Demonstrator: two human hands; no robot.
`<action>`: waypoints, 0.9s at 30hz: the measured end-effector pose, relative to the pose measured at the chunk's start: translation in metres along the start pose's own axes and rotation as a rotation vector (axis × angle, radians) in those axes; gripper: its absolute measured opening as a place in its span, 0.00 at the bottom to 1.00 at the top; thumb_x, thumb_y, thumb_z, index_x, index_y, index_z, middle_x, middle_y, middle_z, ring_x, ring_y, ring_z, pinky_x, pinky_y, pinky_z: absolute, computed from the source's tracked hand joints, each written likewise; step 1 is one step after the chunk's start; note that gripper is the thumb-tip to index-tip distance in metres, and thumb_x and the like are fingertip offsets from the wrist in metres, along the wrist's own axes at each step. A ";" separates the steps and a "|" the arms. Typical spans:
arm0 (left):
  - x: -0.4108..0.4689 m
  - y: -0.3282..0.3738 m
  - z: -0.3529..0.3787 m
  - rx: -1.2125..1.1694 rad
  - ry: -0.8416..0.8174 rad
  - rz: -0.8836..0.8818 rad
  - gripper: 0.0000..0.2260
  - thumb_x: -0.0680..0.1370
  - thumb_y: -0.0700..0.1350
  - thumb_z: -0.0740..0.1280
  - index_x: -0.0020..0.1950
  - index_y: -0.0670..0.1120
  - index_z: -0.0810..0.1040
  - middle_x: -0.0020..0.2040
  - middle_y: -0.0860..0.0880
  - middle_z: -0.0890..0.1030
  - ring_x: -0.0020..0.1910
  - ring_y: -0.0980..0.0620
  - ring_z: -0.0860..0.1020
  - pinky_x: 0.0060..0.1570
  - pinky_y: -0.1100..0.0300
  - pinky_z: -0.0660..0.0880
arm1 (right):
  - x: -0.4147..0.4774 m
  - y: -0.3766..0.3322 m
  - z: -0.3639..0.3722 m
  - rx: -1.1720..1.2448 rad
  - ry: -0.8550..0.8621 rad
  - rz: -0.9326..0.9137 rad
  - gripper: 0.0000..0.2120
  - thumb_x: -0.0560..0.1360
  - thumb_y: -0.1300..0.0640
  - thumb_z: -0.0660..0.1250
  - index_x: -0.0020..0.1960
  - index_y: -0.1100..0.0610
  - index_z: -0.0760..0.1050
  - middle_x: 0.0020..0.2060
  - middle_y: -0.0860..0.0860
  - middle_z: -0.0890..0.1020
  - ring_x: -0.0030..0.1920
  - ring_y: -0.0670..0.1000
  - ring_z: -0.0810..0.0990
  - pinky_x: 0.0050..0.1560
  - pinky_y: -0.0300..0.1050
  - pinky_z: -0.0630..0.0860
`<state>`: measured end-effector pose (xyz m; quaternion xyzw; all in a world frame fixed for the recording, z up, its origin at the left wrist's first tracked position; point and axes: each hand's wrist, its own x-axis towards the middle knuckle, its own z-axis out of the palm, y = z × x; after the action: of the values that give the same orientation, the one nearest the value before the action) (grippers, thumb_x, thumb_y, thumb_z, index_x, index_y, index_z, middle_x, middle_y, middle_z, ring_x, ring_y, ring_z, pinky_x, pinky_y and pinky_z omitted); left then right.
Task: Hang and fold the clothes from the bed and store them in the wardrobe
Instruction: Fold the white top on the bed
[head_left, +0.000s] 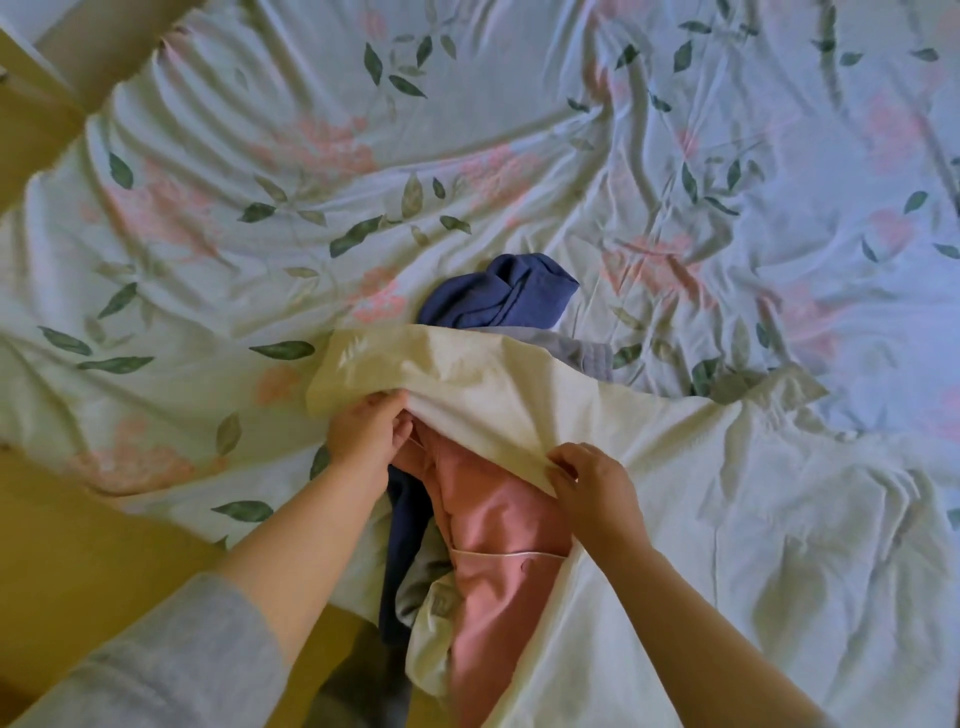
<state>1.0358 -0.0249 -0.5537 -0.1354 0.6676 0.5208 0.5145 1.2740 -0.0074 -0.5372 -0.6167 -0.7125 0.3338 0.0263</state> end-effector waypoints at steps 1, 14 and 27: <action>-0.007 0.008 -0.001 -0.040 -0.060 0.067 0.03 0.77 0.37 0.69 0.45 0.43 0.77 0.45 0.46 0.82 0.44 0.52 0.82 0.42 0.62 0.80 | -0.003 -0.002 -0.002 0.038 0.068 -0.020 0.02 0.75 0.63 0.67 0.44 0.58 0.79 0.39 0.50 0.78 0.39 0.52 0.76 0.40 0.47 0.73; 0.014 -0.019 -0.050 0.214 0.086 -0.089 0.11 0.75 0.53 0.70 0.43 0.46 0.76 0.41 0.47 0.80 0.40 0.48 0.80 0.40 0.56 0.76 | 0.020 -0.001 -0.011 -0.025 0.128 -0.120 0.04 0.76 0.60 0.68 0.45 0.58 0.81 0.40 0.51 0.81 0.38 0.50 0.77 0.40 0.44 0.74; 0.032 0.032 0.044 1.447 -0.390 1.042 0.22 0.75 0.39 0.68 0.69 0.43 0.71 0.66 0.45 0.75 0.64 0.42 0.73 0.64 0.47 0.67 | 0.091 0.038 -0.037 -0.302 -0.237 0.041 0.29 0.77 0.48 0.68 0.75 0.51 0.64 0.67 0.54 0.72 0.69 0.56 0.68 0.68 0.49 0.67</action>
<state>1.0229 0.0365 -0.5594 0.6295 0.7091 0.1552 0.2771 1.3016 0.0907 -0.5617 -0.5845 -0.7398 0.2938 -0.1575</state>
